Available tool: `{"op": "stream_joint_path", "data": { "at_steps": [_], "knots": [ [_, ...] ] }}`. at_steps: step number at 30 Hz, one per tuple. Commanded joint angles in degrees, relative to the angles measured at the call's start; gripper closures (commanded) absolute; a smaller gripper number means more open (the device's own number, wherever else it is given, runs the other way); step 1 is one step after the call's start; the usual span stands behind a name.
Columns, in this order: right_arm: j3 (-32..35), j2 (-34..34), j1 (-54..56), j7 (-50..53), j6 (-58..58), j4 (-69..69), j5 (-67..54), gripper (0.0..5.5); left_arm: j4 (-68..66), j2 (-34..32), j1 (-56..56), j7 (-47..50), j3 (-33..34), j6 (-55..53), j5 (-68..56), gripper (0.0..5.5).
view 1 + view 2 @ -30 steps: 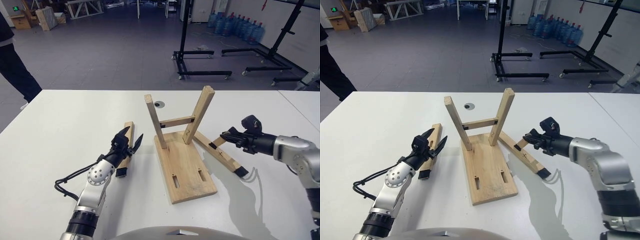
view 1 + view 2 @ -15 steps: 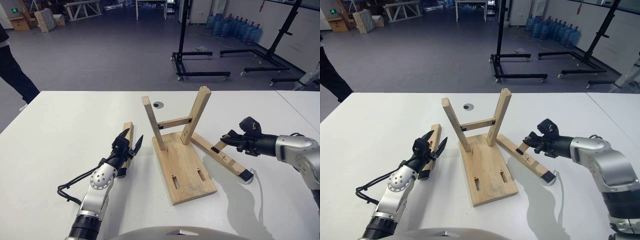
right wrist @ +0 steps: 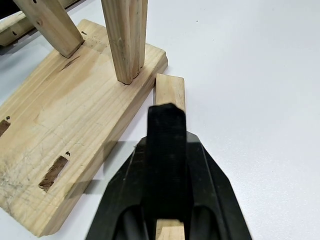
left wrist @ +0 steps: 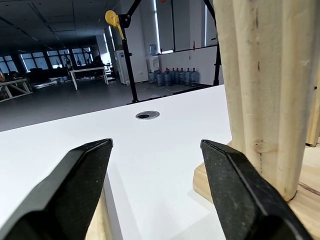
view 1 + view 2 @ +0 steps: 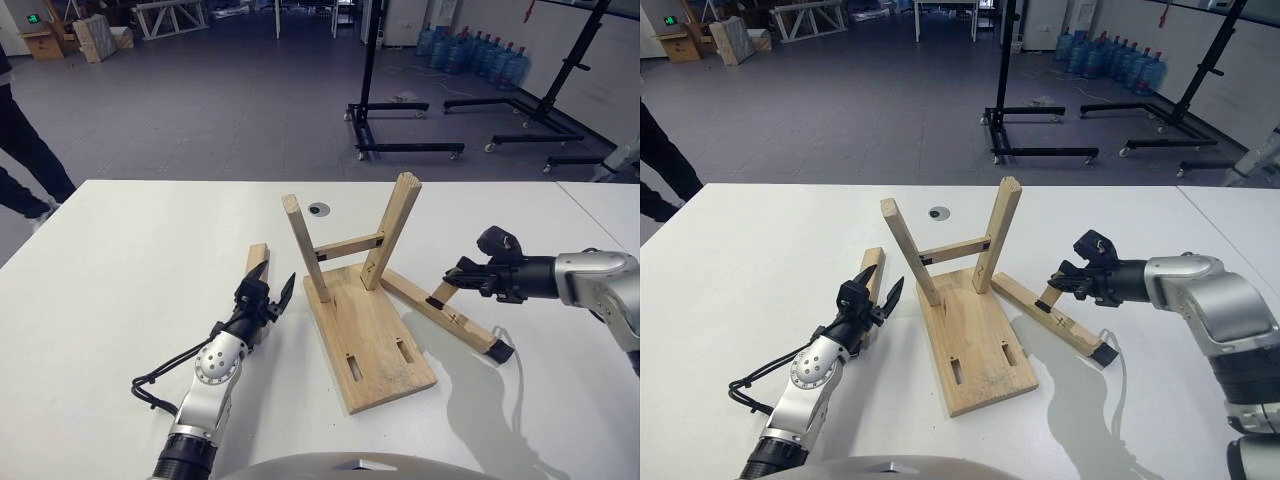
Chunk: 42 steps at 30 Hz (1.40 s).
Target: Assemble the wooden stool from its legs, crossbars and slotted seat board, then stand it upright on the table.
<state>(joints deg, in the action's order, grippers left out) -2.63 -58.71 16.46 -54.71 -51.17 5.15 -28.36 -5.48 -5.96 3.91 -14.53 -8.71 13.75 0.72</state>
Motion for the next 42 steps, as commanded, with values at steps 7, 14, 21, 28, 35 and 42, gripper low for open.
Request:
{"op": "stream_joint_path", "data": {
  "at_steps": [7,14,21,28,35,42],
  "knots": [
    [-3.2,0.5,0.0,-0.1,-3.2,-1.7,1.8,5.10,-1.4,0.4,0.4,1.4,-0.3,1.0,0.9,2.30],
    [-2.1,1.2,2.8,0.7,-2.4,-2.9,2.3,5.10,-2.4,1.1,0.4,1.8,-0.9,1.7,1.0,2.30],
    [-0.3,3.0,4.5,2.3,-1.6,-3.2,3.3,3.65,-3.9,1.7,0.1,2.0,-0.7,2.7,0.9,2.30],
    [2.1,3.9,4.2,3.2,-2.1,-2.0,2.9,3.38,-5.0,1.8,-0.7,2.0,-0.2,3.4,0.7,2.30],
    [8.7,7.7,4.9,6.3,-2.6,1.8,-0.6,3.38,-4.8,1.2,-0.2,1.8,0.7,3.8,0.3,2.30],
    [14.3,12.7,5.9,12.7,-1.2,4.7,-1.9,3.38,-4.7,-0.5,-1.0,0.5,2.1,3.4,-0.6,2.30]
  ]
}}
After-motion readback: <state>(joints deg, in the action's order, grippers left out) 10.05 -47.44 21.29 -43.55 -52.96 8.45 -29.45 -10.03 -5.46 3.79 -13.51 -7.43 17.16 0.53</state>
